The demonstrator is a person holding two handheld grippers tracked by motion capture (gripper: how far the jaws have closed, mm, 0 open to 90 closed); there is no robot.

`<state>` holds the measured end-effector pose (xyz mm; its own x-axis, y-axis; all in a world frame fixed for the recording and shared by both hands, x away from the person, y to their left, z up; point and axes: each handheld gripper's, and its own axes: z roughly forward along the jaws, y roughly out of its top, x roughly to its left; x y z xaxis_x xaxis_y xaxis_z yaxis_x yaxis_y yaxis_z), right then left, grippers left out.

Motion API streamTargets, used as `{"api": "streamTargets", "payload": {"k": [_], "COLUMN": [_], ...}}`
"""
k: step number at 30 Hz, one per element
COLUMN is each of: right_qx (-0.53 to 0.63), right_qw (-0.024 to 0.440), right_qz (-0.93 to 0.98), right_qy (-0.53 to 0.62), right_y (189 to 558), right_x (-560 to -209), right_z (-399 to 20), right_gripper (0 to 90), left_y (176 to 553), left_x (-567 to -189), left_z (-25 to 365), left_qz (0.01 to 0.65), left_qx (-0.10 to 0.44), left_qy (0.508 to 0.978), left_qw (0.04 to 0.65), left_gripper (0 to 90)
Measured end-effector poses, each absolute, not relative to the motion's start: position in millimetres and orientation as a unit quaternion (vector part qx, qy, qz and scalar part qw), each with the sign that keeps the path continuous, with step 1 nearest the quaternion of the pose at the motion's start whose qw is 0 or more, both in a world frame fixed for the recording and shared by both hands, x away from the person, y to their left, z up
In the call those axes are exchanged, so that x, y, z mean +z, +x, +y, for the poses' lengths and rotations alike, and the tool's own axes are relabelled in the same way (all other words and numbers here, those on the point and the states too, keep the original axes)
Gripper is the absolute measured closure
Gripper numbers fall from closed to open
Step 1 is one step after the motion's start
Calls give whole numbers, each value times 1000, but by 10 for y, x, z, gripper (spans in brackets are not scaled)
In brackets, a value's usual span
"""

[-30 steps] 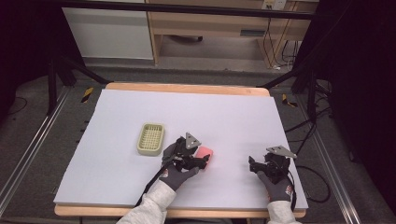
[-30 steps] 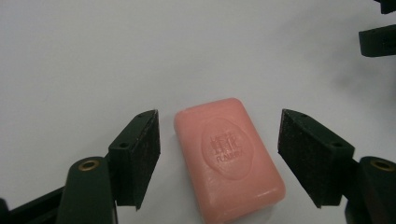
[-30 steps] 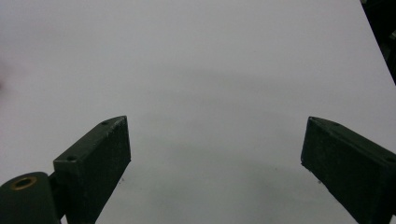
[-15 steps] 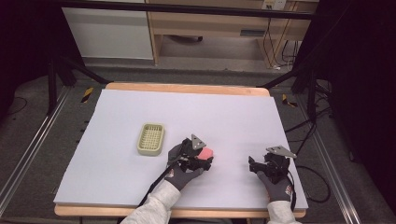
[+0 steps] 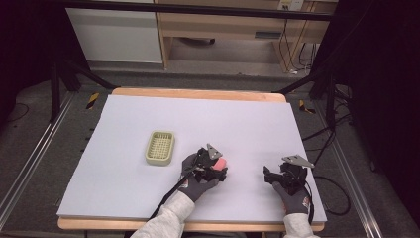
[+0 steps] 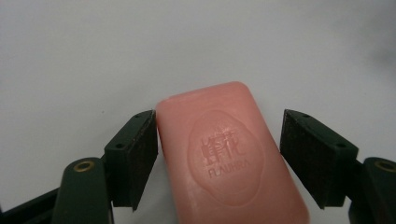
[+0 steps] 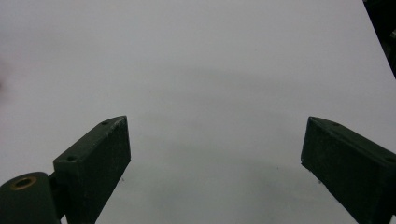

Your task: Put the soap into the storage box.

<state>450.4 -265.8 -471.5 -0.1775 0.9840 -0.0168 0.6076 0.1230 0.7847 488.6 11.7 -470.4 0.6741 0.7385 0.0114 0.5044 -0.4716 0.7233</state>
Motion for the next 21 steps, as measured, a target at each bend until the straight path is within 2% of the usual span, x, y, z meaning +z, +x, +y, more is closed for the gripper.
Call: {"api": "streamTargets", "payload": {"k": [7,16,21], "right_qx": [329,328,329], "right_qw": [285,288,287], "right_qz": [693,692,691], "right_qy": [575,575,576], "right_y": [4504,4503,4502], "right_x": [-4715,-4715,-4712], "right_z": [-2657,-2657,-2656], "right_gripper": [85,85,85], "left_y": [4895,4882,4881], "left_x": [-4725,-4716,-4712], "left_z": [132,187,192], "left_qz": [372,369,365], "left_qx": [158,149,151], "left_qy": [841,845,847], "left_qw": [359,357,355], "left_gripper": [288,364,368]}}
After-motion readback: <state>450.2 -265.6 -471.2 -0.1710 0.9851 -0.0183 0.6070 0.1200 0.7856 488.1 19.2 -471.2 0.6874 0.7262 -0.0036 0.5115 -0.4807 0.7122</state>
